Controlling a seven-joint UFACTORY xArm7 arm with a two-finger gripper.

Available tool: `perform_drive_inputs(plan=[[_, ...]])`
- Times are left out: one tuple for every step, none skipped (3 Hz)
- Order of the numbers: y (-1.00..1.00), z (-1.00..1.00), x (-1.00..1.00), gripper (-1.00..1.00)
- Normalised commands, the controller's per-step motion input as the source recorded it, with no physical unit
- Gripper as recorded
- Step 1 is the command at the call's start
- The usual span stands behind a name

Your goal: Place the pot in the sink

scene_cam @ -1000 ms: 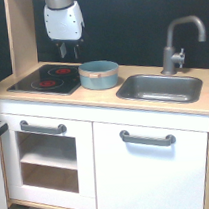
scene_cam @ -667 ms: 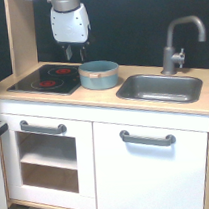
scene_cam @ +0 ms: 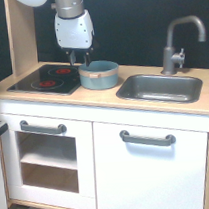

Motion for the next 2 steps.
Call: perform_drive_inputs(plan=[[0.1,-0.66,0.06,1.0],[0.13,-0.67,0.02,1.0]])
